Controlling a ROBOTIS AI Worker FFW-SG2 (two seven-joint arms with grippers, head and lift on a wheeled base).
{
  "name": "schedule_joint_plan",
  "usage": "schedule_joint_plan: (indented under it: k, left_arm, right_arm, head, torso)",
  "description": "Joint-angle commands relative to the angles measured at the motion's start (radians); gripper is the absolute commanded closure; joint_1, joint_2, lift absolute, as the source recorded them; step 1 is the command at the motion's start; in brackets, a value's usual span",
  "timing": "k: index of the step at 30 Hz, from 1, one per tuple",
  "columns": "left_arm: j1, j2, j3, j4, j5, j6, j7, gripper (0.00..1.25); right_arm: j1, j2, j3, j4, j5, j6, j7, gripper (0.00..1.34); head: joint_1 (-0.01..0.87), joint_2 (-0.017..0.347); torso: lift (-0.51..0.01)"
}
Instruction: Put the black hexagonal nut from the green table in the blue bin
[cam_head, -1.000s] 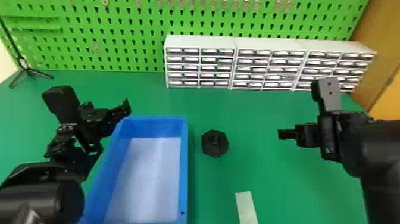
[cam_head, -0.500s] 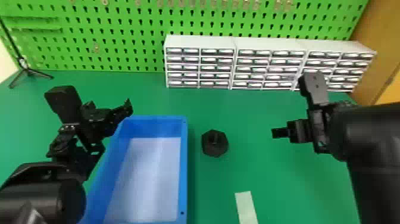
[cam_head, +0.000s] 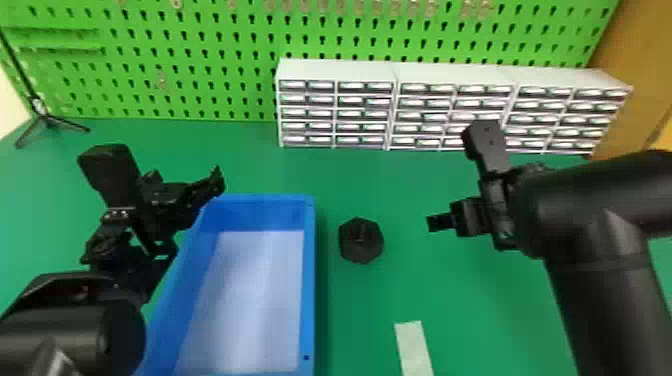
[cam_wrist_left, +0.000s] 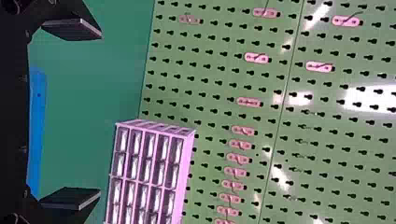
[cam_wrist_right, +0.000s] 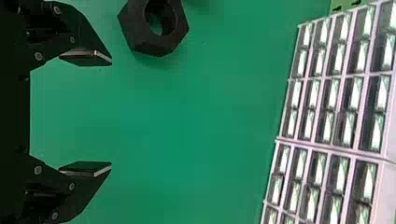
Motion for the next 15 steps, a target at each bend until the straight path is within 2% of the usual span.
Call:
schedule_joint_plan:
  k: [1, 15]
  left_arm:
    - [-0.001, 0.000, -0.002, 0.000, 0.001, 0.001, 0.000, 0.10]
    - [-0.004, 0.000, -0.006, 0.005, 0.001, -0.001, 0.000, 0.10]
  right_arm:
    - [-0.013, 0.012, 0.026, 0.035, -0.009, -0.012, 0.001, 0.47]
    - [-0.041, 0.029, 0.080, 0.087, -0.027, -0.042, -0.001, 0.47]
  head:
    - [0.692, 0.008]
    - [0.692, 0.008]
  torso:
    - [-0.097]
    - [-0.097]
